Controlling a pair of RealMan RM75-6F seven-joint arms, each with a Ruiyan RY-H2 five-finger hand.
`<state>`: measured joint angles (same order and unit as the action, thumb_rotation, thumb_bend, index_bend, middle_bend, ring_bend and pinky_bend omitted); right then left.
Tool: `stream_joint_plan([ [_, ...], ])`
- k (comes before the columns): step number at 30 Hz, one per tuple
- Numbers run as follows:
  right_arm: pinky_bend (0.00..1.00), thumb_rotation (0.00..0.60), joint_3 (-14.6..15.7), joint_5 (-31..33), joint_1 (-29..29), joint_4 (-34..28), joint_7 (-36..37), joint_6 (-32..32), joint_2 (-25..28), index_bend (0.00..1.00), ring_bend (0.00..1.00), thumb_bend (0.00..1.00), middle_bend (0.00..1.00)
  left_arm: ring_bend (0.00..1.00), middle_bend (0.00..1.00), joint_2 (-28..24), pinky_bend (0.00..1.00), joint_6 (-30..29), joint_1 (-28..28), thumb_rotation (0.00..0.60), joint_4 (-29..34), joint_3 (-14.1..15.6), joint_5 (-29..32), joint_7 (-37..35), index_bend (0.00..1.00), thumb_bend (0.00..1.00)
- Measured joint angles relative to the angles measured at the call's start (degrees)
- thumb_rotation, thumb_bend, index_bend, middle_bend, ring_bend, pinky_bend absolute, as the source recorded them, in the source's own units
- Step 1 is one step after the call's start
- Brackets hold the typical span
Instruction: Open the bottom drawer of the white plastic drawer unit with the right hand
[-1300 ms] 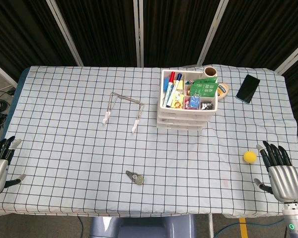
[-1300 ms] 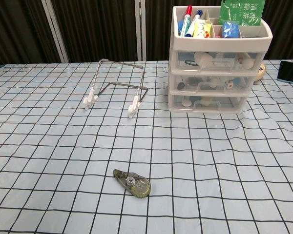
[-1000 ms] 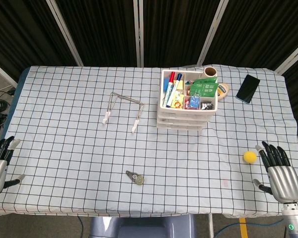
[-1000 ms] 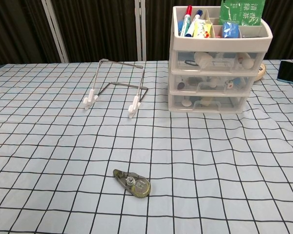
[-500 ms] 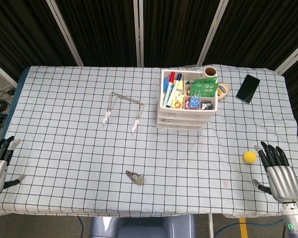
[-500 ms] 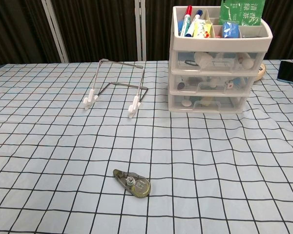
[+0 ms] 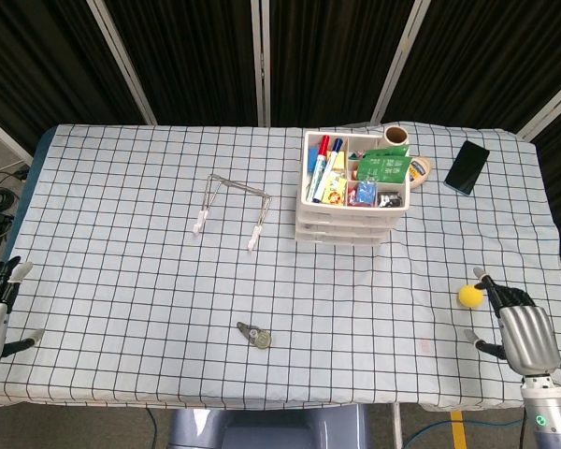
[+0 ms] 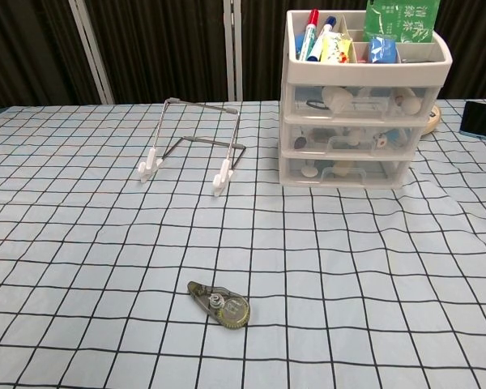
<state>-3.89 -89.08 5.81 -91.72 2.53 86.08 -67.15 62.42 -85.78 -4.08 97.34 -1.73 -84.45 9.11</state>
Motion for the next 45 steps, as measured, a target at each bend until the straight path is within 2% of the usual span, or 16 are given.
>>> stream_joint_plan([
  [4, 0.77, 0.6, -0.82, 1.3, 1.37, -1.61, 5.35, -2.37, -0.72, 0.16, 0.89, 0.31, 0.85, 0.0, 0.0, -0.12, 0.0, -0.07, 0.04, 0.6, 0.04, -0.02, -0.13, -0.24, 0.0, 0.08],
  [8, 0.81, 0.6, -1.4, 3.53, 3.76, -5.81, 10.22, -8.33, -0.83, 0.11, 0.93, 0.43, 0.89, 0.0, 0.0, -0.24, 0.0, -0.1, 0.08, 0.6, 0.07, -0.07, -0.13, -0.73, 0.0, 0.08],
  [13, 0.81, 0.6, -1.94, 6.78, 6.92, -10.18, 15.31, -16.06, -1.11, 0.1, 0.94, 0.49, 0.9, 0.0, 0.0, -0.63, 0.0, -0.49, 0.26, 0.6, -0.06, -0.45, 0.22, -2.08, 0.0, 0.08],
  [18, 0.81, 0.6, -3.06, 10.49, 10.53, -13.07, 26.1, -24.64, -1.79, 0.1, 0.94, 0.52, 0.9, 0.0, 0.0, -1.17, 0.0, -1.08, 0.56, 0.6, -0.29, -0.84, 0.5, -3.91, 0.0, 0.08],
  [23, 0.81, 0.6, -5.34, 15.45, 14.05, -13.61, 37.48, -31.97, -4.53, 0.14, 0.94, 0.53, 0.9, 0.0, 0.0, -1.64, 0.0, -0.83, 0.55, 0.6, -0.52, -0.93, 0.54, -5.21, 0.0, 0.08],
  [27, 0.81, 0.6, -7.84, 20.0, 15.88, -12.52, 43.6, -34.74, -8.51, 0.14, 0.94, 0.53, 0.9, 0.0, 0.0, -1.88, 0.0, -0.69, 0.54, 0.6, -0.61, -0.99, 0.58, -5.95, 0.0, 0.08],
  [36, 0.81, 0.6, -11.23, 27.31, 18.99, -5.19, 44.18, -36.26, -18.32, 0.13, 0.94, 0.53, 0.9, 0.0, 0.0, -2.3, 0.0, -1.37, 0.88, 0.6, -0.46, -0.73, -0.5, -6.93, 0.0, 0.08],
  [45, 0.81, 0.6, -14.43, 32.37, 21.82, -0.02, 42.64, -39.61, -23.28, 0.12, 0.94, 0.53, 0.9, 0.0, 0.0, -2.33, 0.0, -0.61, 0.66, 0.6, -0.55, -0.86, 0.04, -7.09, 0.0, 0.08],
])
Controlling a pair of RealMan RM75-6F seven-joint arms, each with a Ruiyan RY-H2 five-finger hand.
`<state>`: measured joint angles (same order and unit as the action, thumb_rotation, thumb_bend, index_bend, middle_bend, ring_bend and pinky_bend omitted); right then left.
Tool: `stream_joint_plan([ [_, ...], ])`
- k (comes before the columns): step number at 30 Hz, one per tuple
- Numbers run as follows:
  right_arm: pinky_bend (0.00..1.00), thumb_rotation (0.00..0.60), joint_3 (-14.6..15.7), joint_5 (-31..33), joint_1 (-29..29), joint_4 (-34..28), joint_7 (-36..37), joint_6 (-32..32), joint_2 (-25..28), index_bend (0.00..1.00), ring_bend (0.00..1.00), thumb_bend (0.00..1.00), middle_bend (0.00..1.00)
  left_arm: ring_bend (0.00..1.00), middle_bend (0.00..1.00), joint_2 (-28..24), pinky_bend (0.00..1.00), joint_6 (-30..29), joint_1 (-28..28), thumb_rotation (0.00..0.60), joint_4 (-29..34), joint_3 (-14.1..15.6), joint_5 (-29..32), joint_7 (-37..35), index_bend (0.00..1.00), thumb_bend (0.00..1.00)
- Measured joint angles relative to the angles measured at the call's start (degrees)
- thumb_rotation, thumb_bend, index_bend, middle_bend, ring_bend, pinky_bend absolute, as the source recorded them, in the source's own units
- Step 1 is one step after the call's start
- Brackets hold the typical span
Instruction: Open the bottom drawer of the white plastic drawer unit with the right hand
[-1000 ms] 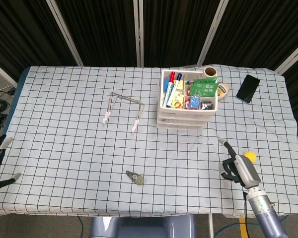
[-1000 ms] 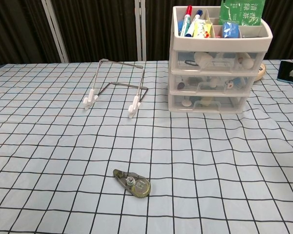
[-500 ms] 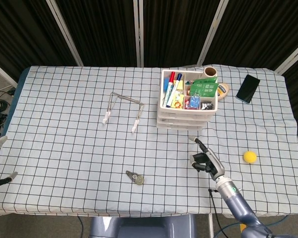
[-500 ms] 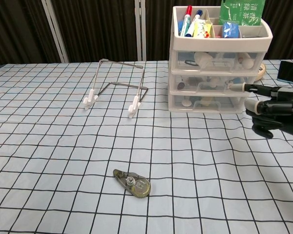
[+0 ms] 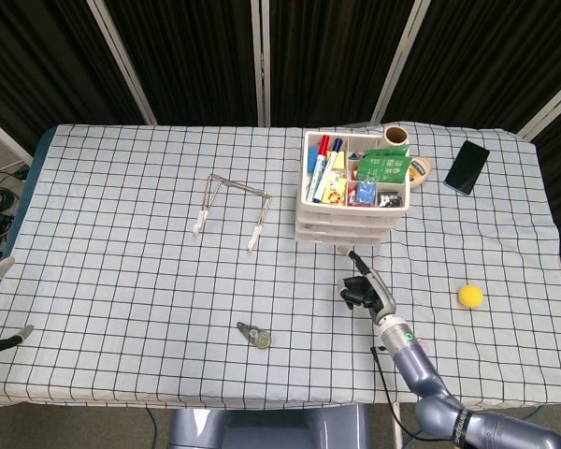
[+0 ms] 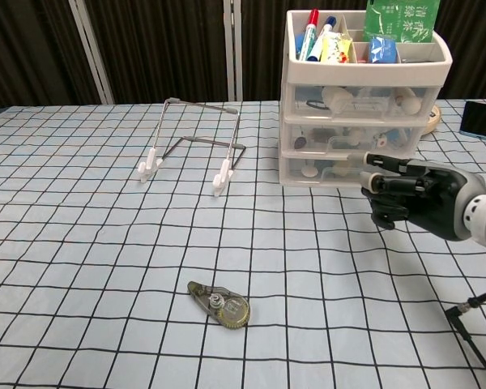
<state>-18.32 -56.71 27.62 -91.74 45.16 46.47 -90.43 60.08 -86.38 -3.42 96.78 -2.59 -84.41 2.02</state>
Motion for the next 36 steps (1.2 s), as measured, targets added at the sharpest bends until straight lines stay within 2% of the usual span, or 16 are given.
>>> stream_joint_plan([
  [18, 0.81, 0.6, -3.34, 1.07, 2.28, 6.35, -0.69, -1.97, -5.9, 0.12, 0.94, 0.52, 0.9, 0.0, 0.0, -0.19, 0.0, 1.05, -0.14, 0.6, -0.3, -0.04, 0.93, -0.58, 0.0, 0.08],
  [36, 0.81, 0.6, -5.3, 1.87, 3.04, 8.7, -1.9, -2.84, -7.97, 0.12, 0.94, 0.52, 0.9, 0.0, 0.0, -0.42, 0.0, 0.73, 0.33, 0.6, -0.13, 0.39, 0.49, -0.91, 0.0, 0.08],
])
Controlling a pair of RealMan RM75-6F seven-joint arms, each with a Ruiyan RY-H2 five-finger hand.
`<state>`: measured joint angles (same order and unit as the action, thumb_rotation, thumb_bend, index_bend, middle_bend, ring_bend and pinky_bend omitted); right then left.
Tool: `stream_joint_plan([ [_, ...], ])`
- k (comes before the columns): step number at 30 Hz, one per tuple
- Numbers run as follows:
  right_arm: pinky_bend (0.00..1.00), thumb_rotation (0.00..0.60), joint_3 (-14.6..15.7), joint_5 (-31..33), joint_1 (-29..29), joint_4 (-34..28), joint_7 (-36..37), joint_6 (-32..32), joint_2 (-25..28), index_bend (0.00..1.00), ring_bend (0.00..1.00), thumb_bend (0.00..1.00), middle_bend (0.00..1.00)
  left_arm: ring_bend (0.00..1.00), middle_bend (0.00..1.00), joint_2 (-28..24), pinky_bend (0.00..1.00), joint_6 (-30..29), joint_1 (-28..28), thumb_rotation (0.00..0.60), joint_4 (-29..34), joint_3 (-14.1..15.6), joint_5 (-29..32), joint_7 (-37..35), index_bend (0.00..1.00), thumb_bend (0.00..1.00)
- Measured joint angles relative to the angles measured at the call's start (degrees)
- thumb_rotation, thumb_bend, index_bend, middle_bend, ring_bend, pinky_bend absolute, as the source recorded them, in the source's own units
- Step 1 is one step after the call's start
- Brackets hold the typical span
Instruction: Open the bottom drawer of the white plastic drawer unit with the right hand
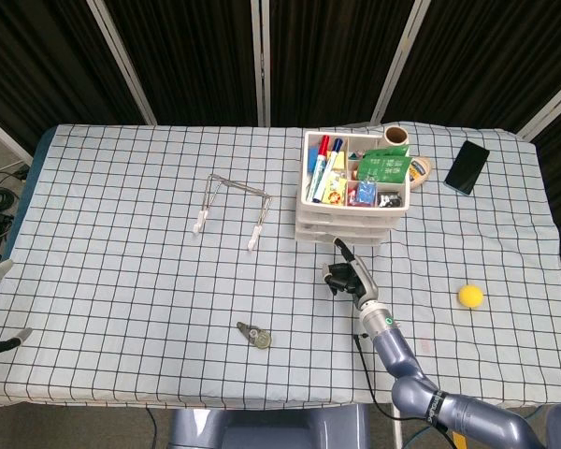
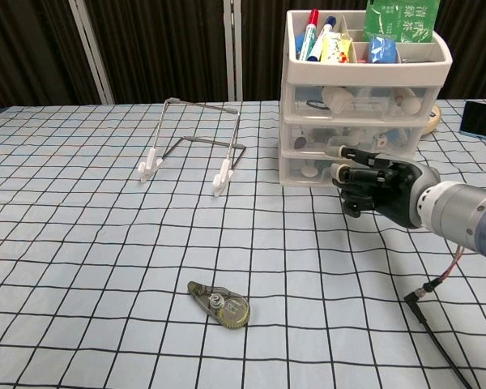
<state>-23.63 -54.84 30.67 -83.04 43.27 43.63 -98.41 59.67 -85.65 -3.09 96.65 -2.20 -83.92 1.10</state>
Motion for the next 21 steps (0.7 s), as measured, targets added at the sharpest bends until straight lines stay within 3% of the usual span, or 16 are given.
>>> stream_joint_plan([
  [21, 0.81, 0.6, -2.53, -0.83, 0.35, 4.59, 2.82, -0.87, -3.35, 0.12, 0.94, 0.51, 0.9, 0.0, 0.0, 0.15, 0.0, 1.31, -0.39, 0.6, -0.05, -0.06, 0.91, 0.68, 0.0, 0.08],
])
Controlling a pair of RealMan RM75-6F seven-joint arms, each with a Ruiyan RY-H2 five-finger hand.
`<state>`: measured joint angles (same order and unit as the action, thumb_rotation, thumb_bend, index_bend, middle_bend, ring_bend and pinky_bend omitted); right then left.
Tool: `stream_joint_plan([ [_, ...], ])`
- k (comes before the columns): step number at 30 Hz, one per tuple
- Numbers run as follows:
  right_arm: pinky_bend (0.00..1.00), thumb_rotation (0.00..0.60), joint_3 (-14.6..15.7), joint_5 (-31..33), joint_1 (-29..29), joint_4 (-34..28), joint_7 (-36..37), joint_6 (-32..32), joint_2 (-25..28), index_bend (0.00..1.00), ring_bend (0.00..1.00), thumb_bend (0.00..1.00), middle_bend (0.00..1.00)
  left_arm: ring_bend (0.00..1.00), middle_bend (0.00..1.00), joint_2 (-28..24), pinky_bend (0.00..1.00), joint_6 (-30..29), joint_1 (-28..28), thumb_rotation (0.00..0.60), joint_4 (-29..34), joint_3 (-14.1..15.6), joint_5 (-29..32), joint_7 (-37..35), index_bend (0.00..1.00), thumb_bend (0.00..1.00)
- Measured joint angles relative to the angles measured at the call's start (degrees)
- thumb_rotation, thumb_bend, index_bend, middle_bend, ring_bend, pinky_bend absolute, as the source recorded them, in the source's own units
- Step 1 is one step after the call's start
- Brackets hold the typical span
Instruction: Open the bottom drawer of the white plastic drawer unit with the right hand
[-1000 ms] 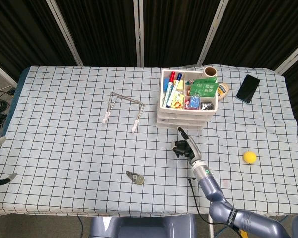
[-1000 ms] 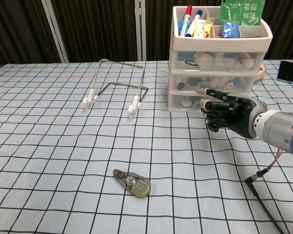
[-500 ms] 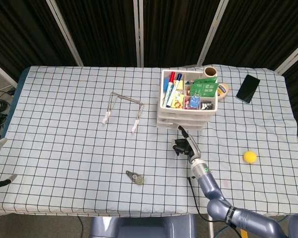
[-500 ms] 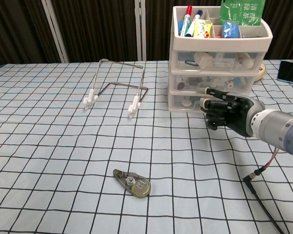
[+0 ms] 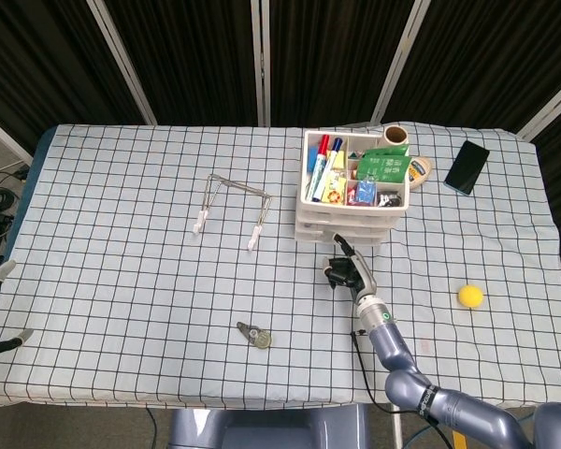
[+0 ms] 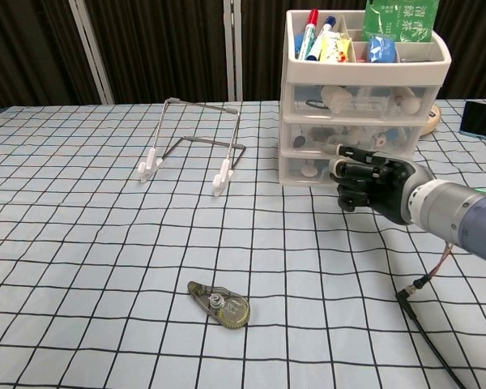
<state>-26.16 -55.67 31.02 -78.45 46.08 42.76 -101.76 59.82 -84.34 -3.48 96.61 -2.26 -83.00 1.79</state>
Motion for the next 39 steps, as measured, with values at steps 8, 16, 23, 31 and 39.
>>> stream_joint_plan([
  [8, 0.81, 0.6, -0.62, -1.94, -0.48, 1.13, 2.72, 0.26, -1.38, 0.12, 0.94, 0.51, 0.9, 0.0, 0.0, -0.07, 0.0, 0.35, -0.1, 0.6, 0.07, 0.02, 0.23, 0.07, 0.0, 0.08],
  [16, 0.81, 0.6, -1.25, -1.13, -0.11, 2.38, 3.13, -0.74, -1.89, 0.12, 0.94, 0.51, 0.9, 0.0, 0.0, -0.21, 0.0, 0.81, -0.19, 0.6, 0.13, 0.09, 0.45, 0.02, 0.0, 0.08],
  [23, 0.81, 0.6, -1.29, 0.14, -0.67, 1.79, 1.12, 1.46, -2.36, 0.12, 0.94, 0.51, 0.9, 0.0, 0.0, -0.28, 0.0, 1.17, -0.33, 0.6, 0.3, 0.19, 0.5, 0.13, 0.0, 0.08],
  [31, 0.81, 0.6, -1.59, 1.12, -1.38, -0.08, 0.11, 1.63, -1.73, 0.12, 0.94, 0.51, 0.9, 0.0, 0.0, -0.58, 0.0, 0.15, 0.1, 0.6, 0.96, 0.51, -0.51, 0.09, 0.0, 0.08],
  [39, 0.81, 0.6, -2.06, 1.78, -0.89, 0.52, -0.36, 1.07, -2.1, 0.12, 0.94, 0.51, 0.9, 0.0, 0.0, -0.76, 0.0, -0.12, 0.26, 0.6, 0.85, 0.53, -0.66, -0.48, 0.0, 0.08],
])
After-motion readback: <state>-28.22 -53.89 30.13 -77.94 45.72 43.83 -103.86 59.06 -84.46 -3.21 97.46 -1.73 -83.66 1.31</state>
